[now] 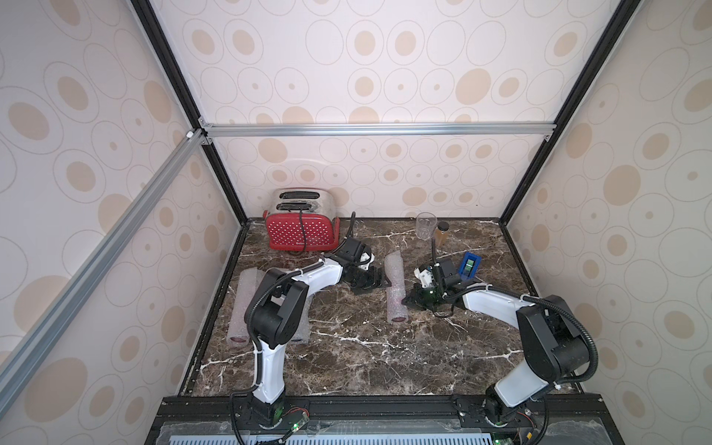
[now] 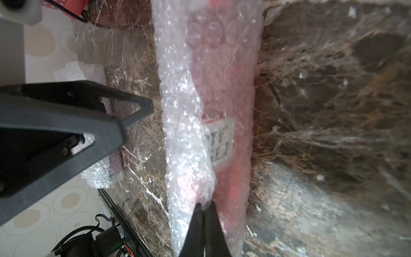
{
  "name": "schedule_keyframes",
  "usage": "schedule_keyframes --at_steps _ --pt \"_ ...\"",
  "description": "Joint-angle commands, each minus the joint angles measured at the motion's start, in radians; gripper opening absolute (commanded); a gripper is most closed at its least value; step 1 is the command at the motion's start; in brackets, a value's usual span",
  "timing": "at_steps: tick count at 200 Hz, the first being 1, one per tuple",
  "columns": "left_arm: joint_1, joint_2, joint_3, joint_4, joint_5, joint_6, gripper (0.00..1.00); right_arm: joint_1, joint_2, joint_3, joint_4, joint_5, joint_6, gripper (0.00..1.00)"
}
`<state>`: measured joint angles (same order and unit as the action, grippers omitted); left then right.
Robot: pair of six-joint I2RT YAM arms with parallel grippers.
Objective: Wrap wine bottles in bubble wrap
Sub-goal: Wrap the wine bottle in bubble wrap, then tear off the tape using the Tape Cutter.
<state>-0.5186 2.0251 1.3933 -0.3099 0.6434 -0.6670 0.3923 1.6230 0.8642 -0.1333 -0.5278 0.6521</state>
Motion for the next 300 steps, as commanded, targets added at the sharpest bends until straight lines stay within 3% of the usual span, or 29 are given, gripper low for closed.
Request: schedule_keyframes --at_steps 1,73,110,151,188,211,246,300 --pt "-0.004 0.066 0.094 -0.009 0.027 0.027 0.85 0.009 0.043 -0.020 -0.015 0.026 0.010 0.04" --pt "-0.004 0.195 0.216 -0.015 0.112 0.020 0.87 0.011 0.054 -0.006 -0.029 0.029 0.000 0.04" --pt "-0.031 0.219 0.241 -0.107 0.061 0.055 0.89 0.010 0.060 -0.002 -0.026 0.030 -0.001 0.04" --pt "-0.034 0.200 0.177 -0.177 -0.022 0.098 0.78 0.012 0.046 0.007 -0.044 0.028 -0.004 0.06" --pt "-0.012 0.179 0.108 -0.162 -0.055 0.119 0.62 0.009 -0.006 0.034 -0.109 0.037 -0.027 0.23" --pt "0.001 0.179 0.096 -0.156 -0.054 0.128 0.61 -0.007 -0.055 0.057 -0.186 0.061 -0.058 0.32" --pt "0.003 0.180 0.076 -0.132 -0.028 0.132 0.61 -0.107 -0.159 0.079 -0.290 0.074 -0.100 0.40" --pt "0.008 0.189 0.070 -0.114 -0.015 0.138 0.62 -0.458 -0.289 0.057 -0.315 0.005 -0.112 0.52"
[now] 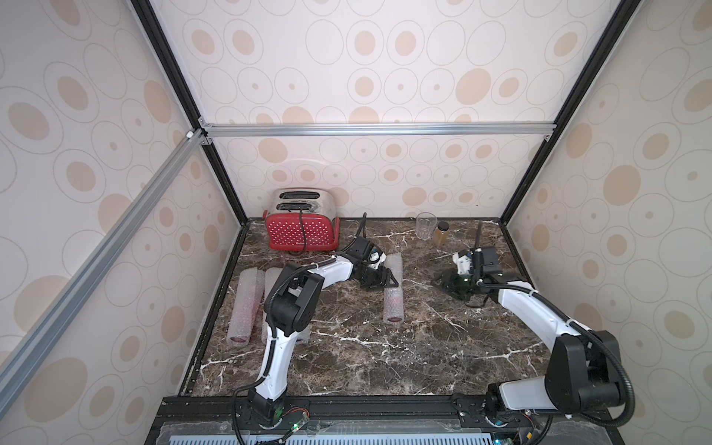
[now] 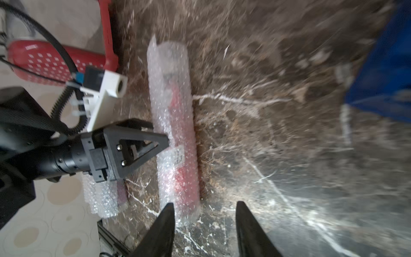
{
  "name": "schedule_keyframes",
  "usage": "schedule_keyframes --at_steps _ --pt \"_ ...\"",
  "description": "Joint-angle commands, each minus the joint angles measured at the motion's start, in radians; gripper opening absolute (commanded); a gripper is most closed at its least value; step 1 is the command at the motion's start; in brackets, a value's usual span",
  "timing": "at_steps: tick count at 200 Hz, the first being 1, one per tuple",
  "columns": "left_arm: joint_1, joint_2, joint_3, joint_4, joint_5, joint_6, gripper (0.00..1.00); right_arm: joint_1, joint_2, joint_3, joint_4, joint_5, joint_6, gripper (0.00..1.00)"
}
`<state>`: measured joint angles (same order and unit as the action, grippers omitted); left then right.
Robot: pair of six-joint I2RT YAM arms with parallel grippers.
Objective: Wrap wine bottles in bubble wrap
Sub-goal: Tear off the tape using the Tape Cutter.
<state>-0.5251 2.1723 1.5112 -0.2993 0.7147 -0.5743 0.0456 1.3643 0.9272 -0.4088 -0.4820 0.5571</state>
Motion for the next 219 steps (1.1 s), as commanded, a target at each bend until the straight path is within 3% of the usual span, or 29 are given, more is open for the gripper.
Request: schedule_keyframes --at_steps 1,30,74,133,219 --pt "0.014 0.042 -0.048 -0.124 -0.086 0.045 0.61 -0.118 -0.031 -0.008 -0.039 -0.045 -0.016 0.52" --pt "0.013 0.044 -0.042 -0.123 -0.070 0.048 0.61 -0.281 0.017 -0.034 0.056 -0.149 0.009 0.52" --pt "0.006 0.048 -0.034 -0.129 -0.060 0.050 0.60 -0.375 0.141 -0.033 0.236 -0.250 0.051 0.49" --pt "-0.003 0.052 -0.038 -0.128 -0.061 0.044 0.60 -0.398 0.295 -0.021 0.407 -0.304 0.111 0.40" --pt "-0.010 0.041 -0.051 -0.123 -0.064 0.053 0.60 -0.398 0.391 -0.030 0.473 -0.343 0.132 0.27"
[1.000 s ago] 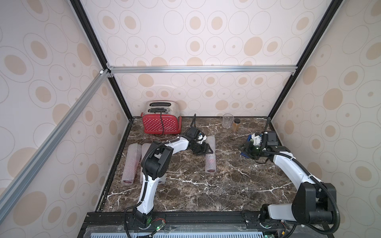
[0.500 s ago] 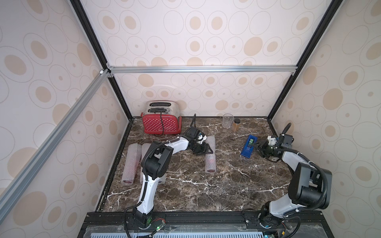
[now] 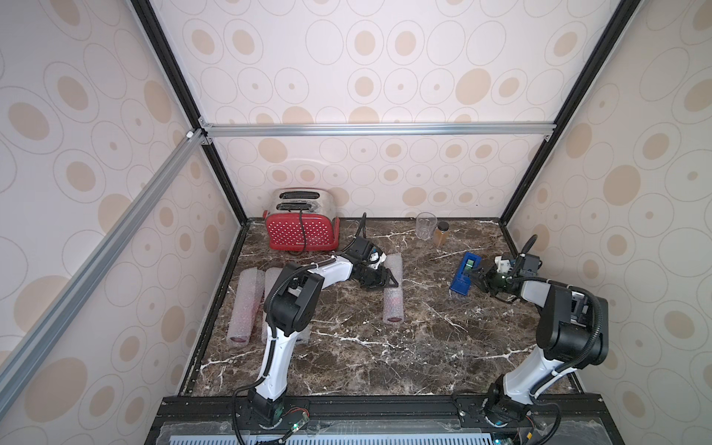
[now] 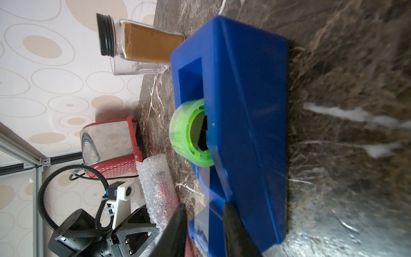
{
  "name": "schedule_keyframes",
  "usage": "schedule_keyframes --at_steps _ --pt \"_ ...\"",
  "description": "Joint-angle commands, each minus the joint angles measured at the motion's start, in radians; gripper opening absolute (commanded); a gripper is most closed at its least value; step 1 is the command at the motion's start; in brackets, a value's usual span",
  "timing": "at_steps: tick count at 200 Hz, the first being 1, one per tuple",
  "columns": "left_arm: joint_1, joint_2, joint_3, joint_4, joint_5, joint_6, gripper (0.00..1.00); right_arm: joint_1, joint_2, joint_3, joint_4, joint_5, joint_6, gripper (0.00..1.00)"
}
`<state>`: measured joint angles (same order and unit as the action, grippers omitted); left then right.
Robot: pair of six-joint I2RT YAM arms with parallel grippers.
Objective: Wrap wine bottles in bubble wrap
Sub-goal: Tear off the tape using the Tape Cutter.
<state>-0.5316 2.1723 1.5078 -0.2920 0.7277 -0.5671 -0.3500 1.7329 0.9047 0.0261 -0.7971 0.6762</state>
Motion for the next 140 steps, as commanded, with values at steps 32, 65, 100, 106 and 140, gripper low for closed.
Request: schedule_keyframes --at_steps 32,65,100,106,140 --pt "-0.009 0.042 -0.046 -0.132 -0.082 0.047 0.60 -0.002 0.047 -0.022 0.072 -0.045 0.029 0.21" --pt "-0.010 0.043 -0.047 -0.132 -0.082 0.050 0.60 -0.003 0.077 -0.039 0.128 -0.069 0.063 0.18" --pt "-0.010 0.047 -0.049 -0.131 -0.081 0.050 0.60 -0.003 0.090 -0.049 0.153 -0.082 0.077 0.18" --pt "-0.010 0.046 -0.048 -0.131 -0.081 0.050 0.60 -0.003 0.090 -0.050 0.155 -0.083 0.079 0.18" --pt "-0.011 0.048 -0.048 -0.134 -0.086 0.053 0.60 -0.002 0.082 -0.051 0.158 -0.094 0.085 0.01"
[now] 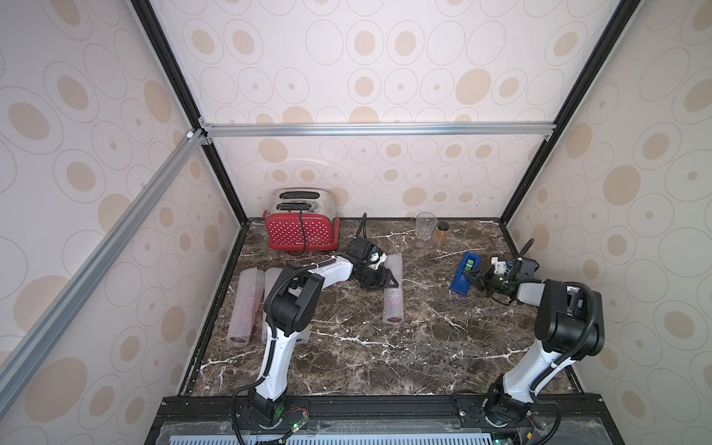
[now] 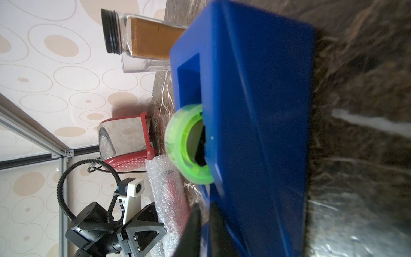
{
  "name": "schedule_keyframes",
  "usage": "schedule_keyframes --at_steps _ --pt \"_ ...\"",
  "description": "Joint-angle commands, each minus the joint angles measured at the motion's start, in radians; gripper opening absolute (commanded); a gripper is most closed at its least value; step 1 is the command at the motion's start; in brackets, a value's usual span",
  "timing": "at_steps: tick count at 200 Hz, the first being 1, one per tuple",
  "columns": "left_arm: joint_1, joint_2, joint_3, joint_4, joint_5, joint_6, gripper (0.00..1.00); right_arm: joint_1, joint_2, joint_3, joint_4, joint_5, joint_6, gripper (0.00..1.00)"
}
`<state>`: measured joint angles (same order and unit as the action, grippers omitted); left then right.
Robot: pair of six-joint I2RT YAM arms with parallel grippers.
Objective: Wrap wine bottles in bubble wrap
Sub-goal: Tear off the tape using the Tape Cutter.
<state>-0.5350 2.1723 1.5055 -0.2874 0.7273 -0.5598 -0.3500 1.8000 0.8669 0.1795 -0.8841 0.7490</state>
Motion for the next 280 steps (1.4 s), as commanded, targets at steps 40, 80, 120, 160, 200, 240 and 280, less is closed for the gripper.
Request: schedule_keyframes --at_steps 40,80,120,160,200,240,280 --pt "-0.008 0.043 -0.048 -0.141 -0.090 0.052 0.60 -0.003 -0.014 0.005 0.062 -0.017 0.098 0.00" --pt "-0.013 0.042 -0.049 -0.144 -0.097 0.060 0.60 -0.006 -0.025 0.044 0.167 -0.018 0.240 0.00" --pt "-0.017 0.031 -0.052 -0.143 -0.100 0.063 0.60 -0.014 -0.018 0.089 0.252 -0.013 0.366 0.00" --pt "-0.019 0.028 -0.053 -0.145 -0.104 0.067 0.60 -0.018 -0.020 0.140 0.286 -0.013 0.440 0.00" --pt "-0.019 0.029 -0.051 -0.145 -0.104 0.064 0.60 -0.019 -0.026 0.181 0.280 -0.008 0.470 0.00" --pt "-0.019 0.032 -0.051 -0.145 -0.104 0.063 0.60 -0.020 -0.044 0.195 0.259 -0.007 0.472 0.00" --pt "-0.019 0.035 -0.050 -0.145 -0.104 0.061 0.60 -0.020 -0.067 0.203 0.253 -0.013 0.479 0.00"
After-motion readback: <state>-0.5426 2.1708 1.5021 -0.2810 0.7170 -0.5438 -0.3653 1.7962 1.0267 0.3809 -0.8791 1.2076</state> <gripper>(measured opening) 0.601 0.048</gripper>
